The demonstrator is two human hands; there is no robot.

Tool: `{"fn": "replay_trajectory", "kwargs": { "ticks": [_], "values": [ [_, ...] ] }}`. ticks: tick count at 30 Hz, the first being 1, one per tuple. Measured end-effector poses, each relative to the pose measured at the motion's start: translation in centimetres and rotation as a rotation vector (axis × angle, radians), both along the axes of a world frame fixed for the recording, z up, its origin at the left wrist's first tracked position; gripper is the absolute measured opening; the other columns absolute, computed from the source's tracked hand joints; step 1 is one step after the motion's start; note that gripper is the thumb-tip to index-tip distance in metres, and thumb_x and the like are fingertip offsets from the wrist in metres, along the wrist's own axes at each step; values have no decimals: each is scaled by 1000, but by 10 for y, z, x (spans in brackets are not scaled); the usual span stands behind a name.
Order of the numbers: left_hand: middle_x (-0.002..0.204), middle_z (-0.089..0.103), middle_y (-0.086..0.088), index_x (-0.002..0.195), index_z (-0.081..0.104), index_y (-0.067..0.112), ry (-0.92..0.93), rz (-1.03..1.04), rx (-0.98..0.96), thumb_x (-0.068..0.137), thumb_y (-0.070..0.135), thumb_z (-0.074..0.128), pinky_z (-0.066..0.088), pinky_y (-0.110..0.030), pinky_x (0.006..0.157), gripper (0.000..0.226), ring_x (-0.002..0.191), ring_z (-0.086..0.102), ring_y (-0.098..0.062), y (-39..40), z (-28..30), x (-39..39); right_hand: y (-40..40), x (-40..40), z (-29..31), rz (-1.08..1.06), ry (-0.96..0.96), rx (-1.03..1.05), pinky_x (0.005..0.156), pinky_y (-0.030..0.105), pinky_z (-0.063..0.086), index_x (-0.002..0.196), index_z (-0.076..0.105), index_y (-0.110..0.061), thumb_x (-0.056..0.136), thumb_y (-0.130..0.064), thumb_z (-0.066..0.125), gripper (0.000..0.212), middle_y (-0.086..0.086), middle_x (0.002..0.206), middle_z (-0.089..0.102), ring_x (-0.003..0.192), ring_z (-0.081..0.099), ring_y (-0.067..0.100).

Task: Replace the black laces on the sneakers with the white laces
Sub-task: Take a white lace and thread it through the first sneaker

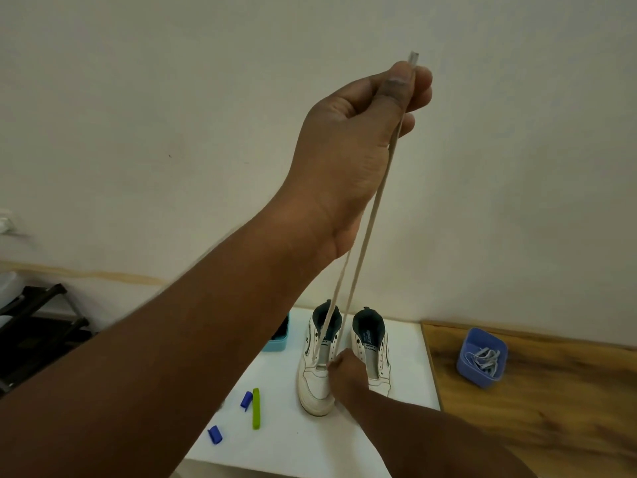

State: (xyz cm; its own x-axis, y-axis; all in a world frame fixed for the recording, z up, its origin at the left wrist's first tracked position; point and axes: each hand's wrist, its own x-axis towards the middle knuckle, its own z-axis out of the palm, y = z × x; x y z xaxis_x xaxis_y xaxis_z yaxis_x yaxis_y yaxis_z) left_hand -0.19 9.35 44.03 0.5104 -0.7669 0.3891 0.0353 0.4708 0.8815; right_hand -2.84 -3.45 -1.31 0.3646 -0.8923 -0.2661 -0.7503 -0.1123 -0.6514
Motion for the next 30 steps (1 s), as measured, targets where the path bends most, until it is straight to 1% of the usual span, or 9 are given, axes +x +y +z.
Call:
{"fn": "replay_trajectory", "kwargs": {
  "ticks": [3,7,11,13,18,21,26,28,30],
  "values": [
    [105,75,7,113,71,14,4,-15,-7,103,29,53,54,-10,74,26,102,70,-5,-1,1,-1,0,4,0,-21,-55,21,60,21,42,86,58,-20,98,-19,58,12,-3,85,63,77,58,12],
    [103,75,7,112,71,14,23,-32,-13,103,28,54,54,-10,76,25,104,70,-7,-6,0,-5,-3,2,5,-22,-34,43,55,16,36,76,52,-24,99,-15,51,24,-7,80,56,75,53,9],
    [102,74,8,113,71,13,30,-58,-18,103,28,53,54,-10,75,25,104,70,-7,-9,-1,-9,-9,2,3,-15,-51,79,66,21,48,83,60,-25,93,-21,66,12,-6,86,63,84,62,14],
    [102,74,7,112,71,13,30,-57,-24,103,28,53,54,-10,74,25,104,70,-7,-10,-1,-9,-9,5,1,-19,-65,75,69,24,51,83,63,-25,90,-23,71,10,-6,87,66,85,65,15],
    [104,75,7,112,71,13,11,-32,-24,103,28,53,54,-11,77,25,104,70,-7,-11,0,-10,-8,3,-1,-76,-63,45,68,26,50,76,58,-22,95,-15,54,21,-3,84,64,81,62,16],
    [106,75,5,113,71,12,19,-24,-29,103,27,54,54,-11,76,25,104,70,-8,-10,1,-9,-8,3,0,-64,-24,55,64,26,48,83,59,-15,95,-13,47,16,2,85,64,80,61,18],
    [104,75,7,110,71,15,29,-22,-26,103,28,54,55,-12,76,23,104,70,-7,-10,-1,-8,-7,2,5,-28,22,43,66,26,49,81,50,-19,97,-12,45,18,2,89,60,80,57,16],
    [105,76,7,109,72,17,33,-19,-20,102,29,55,54,-12,76,22,104,70,-7,-9,-1,-8,-7,3,2,1,58,37,65,22,48,87,54,-18,98,-14,46,14,1,91,60,80,57,14],
    [107,76,6,108,72,17,33,-7,-18,102,29,55,55,-12,78,22,104,70,-7,-9,0,-8,-8,5,2,10,46,43,73,27,54,93,58,-18,97,-15,52,8,0,95,63,85,61,16]
  ]
}}
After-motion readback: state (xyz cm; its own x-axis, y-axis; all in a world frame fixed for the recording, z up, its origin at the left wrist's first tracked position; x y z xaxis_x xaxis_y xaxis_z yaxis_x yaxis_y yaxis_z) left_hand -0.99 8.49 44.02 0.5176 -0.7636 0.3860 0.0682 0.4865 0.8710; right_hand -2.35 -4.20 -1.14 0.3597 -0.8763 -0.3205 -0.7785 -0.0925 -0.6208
